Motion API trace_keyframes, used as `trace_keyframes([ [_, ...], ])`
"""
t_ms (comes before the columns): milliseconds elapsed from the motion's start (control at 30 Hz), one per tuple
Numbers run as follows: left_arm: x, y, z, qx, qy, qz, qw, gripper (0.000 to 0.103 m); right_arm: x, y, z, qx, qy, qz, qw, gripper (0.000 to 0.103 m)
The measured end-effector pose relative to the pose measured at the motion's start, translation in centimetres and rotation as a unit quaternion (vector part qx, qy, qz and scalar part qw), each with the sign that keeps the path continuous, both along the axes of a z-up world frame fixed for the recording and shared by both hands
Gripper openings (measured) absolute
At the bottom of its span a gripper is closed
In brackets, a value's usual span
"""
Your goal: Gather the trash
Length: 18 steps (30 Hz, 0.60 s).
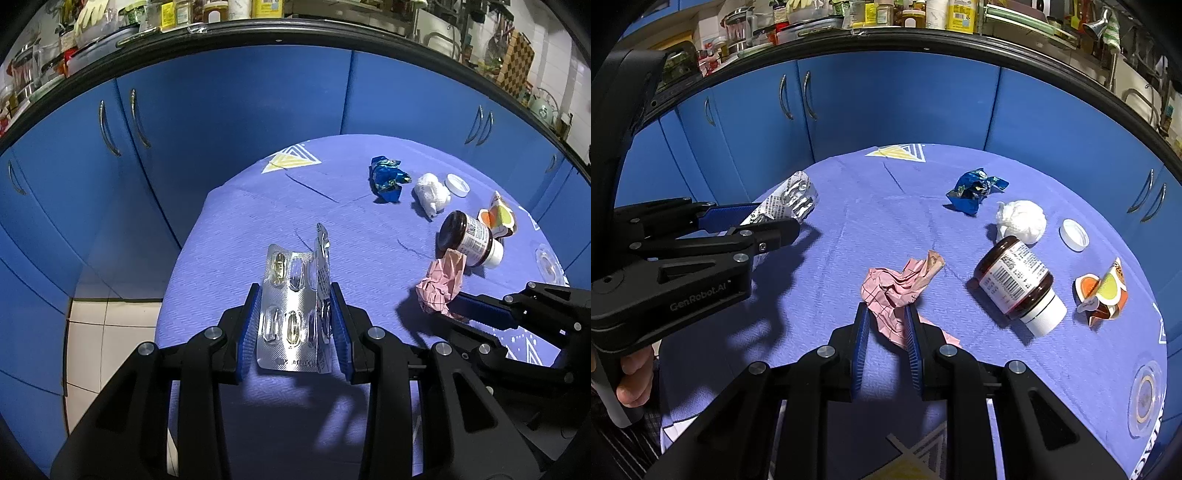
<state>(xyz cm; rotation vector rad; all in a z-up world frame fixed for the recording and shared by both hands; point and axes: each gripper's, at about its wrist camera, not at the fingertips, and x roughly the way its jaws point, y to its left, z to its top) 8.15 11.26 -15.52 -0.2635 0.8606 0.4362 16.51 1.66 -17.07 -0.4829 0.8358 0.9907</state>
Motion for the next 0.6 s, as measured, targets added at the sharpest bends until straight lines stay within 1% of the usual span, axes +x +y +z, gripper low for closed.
trace_keyframes([
  [600, 0.34, -0.62, 0.21, 0.002, 0.000, -0.008, 1.0000, 0.037, 0.30, -0.83, 0.38, 0.002, -0.002, -0.007, 1.000, 0.020],
])
